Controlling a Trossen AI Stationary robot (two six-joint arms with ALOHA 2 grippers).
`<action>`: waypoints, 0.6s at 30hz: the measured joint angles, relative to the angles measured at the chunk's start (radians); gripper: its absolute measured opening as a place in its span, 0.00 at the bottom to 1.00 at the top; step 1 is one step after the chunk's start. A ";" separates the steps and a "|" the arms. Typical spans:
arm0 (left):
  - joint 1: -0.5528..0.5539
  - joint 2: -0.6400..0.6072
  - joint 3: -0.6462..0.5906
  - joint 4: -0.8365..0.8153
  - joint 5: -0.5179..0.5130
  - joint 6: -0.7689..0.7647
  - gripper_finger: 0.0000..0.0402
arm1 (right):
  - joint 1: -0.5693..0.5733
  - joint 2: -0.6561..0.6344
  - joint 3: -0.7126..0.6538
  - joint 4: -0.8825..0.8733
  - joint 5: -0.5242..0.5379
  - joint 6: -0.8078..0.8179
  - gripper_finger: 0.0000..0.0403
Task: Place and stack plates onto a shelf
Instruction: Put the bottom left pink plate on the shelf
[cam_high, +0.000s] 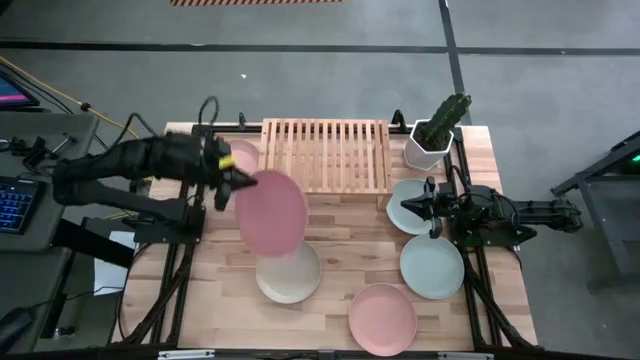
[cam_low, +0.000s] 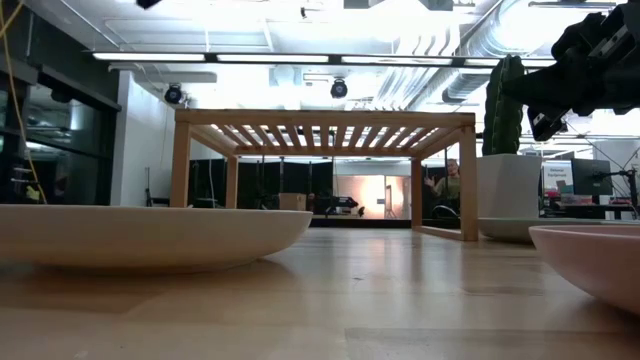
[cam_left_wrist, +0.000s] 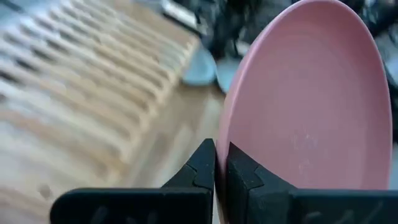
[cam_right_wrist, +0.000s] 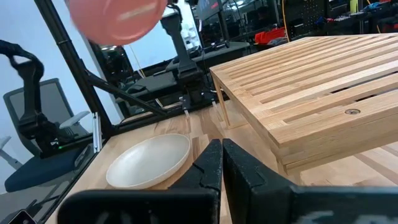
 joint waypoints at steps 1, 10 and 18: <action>0.048 0.011 0.004 0.001 0.028 0.024 0.00 | 0.000 0.000 0.000 0.000 0.000 0.000 0.00; 0.484 0.198 0.003 0.041 0.295 0.131 0.00 | 0.000 0.000 0.000 0.000 0.000 0.000 0.00; 0.670 0.267 0.003 0.084 0.399 0.093 0.00 | 0.000 0.000 0.000 0.000 0.000 0.000 0.00</action>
